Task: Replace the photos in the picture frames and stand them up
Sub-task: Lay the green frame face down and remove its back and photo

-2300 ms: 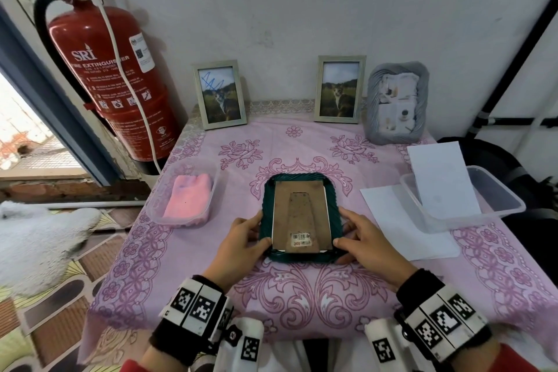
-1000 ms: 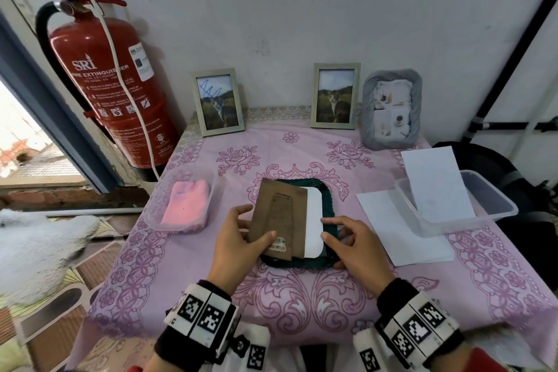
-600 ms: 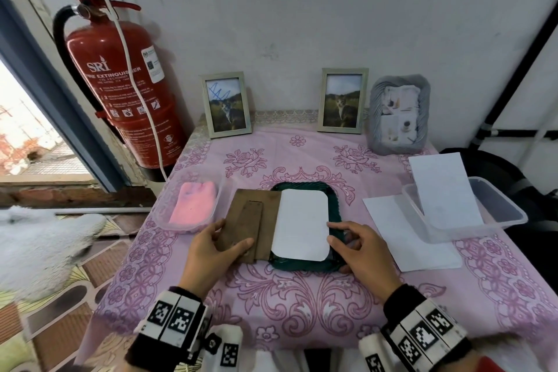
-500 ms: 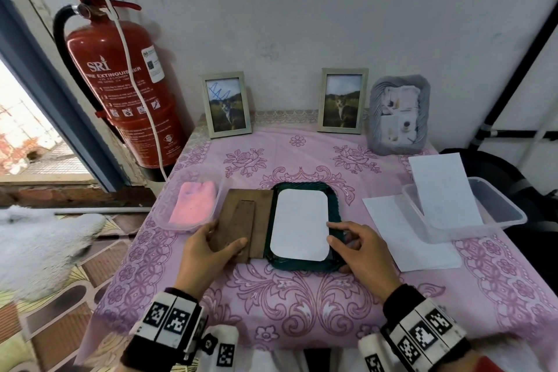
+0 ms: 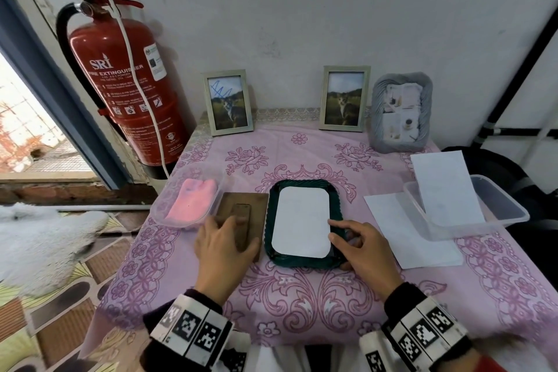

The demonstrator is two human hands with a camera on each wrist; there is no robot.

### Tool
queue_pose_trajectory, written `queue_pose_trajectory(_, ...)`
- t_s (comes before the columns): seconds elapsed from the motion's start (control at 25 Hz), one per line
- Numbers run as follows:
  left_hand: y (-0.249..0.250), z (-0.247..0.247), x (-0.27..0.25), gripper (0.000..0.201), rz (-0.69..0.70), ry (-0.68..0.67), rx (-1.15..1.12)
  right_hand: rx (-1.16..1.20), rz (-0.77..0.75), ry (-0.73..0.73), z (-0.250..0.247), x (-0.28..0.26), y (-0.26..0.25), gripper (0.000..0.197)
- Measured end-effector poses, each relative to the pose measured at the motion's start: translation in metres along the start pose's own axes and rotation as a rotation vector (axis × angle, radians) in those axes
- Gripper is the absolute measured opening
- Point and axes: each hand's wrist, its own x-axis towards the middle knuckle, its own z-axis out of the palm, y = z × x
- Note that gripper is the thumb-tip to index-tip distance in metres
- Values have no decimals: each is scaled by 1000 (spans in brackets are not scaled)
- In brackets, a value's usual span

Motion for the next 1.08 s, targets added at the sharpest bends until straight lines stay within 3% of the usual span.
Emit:
queue_pose_trajectory(0.12,21,9,5,40,58,-126,-16,9,13,-9,0,-1,0,28)
queue_pose_trajectory(0.32,33,23,18,47,-18,-224,97,-65,10,-13,-1,0,0,35)
queue_pose_trajectory(0.48,36,23,20,38,-56,-163,-4,-77,-5,-13,-2,0,1,35)
queue_pose_trajectory(0.68,33,23,22,17,-45,-125,-341,-98,-17,-18,-3,0,1,36)
queue_pose_trajectory(1.08,8,17,42,12,-117,-45,-616,-153,-51,13,-2,1,2,35)
